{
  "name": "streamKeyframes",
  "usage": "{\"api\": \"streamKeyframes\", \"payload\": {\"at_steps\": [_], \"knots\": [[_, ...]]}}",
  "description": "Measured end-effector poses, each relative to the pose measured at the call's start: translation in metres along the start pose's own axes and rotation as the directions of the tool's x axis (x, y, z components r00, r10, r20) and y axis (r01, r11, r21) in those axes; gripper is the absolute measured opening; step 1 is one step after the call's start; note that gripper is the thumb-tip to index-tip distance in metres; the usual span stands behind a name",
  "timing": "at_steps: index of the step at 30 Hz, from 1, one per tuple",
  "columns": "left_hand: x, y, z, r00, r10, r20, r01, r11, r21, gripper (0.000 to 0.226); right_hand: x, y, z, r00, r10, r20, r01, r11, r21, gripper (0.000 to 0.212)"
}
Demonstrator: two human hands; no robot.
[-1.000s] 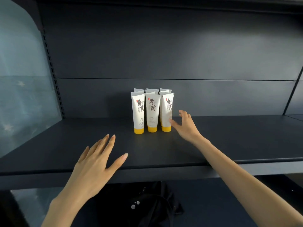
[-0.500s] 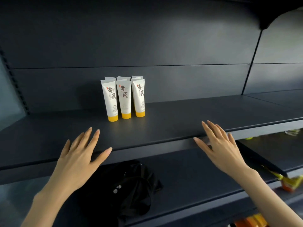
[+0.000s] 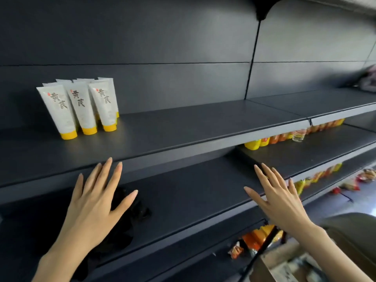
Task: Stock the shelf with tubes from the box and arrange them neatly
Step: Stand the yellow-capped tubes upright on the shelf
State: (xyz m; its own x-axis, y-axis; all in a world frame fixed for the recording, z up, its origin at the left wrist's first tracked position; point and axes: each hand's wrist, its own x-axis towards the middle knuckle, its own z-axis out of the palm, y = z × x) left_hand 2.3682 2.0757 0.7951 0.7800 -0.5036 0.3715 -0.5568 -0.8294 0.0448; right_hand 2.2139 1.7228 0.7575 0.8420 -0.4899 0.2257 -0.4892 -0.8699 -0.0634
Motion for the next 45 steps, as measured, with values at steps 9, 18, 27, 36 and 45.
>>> {"api": "streamKeyframes", "payload": {"at_steps": [9,18,27,36,45], "knots": [[-0.006,0.114,0.050,0.985,0.128,0.117,-0.121,0.990,-0.067,0.095,-0.050,0.108,0.022,0.984,0.123,0.126,-0.127,0.992,0.020,0.085],[0.032,0.201,0.113,0.916,0.301,0.266,-0.273,0.952,-0.139,0.091,-0.094,0.182,0.063,0.915,0.327,0.235,-0.351,0.934,0.068,0.077],[0.086,0.286,0.200,0.724,0.539,0.430,-0.462,0.842,-0.278,0.083,-0.127,0.224,0.119,0.691,0.650,0.317,-0.706,0.701,0.103,0.082],[0.110,0.366,0.289,0.471,0.722,0.507,-0.603,0.683,-0.412,0.083,-0.135,0.224,0.192,0.505,0.780,0.369,-0.856,0.507,0.099,0.071],[0.106,0.411,0.363,0.301,0.789,0.535,-0.666,0.576,-0.474,0.089,-0.136,0.224,0.273,0.385,0.802,0.456,-0.922,0.351,0.161,0.067]]}}
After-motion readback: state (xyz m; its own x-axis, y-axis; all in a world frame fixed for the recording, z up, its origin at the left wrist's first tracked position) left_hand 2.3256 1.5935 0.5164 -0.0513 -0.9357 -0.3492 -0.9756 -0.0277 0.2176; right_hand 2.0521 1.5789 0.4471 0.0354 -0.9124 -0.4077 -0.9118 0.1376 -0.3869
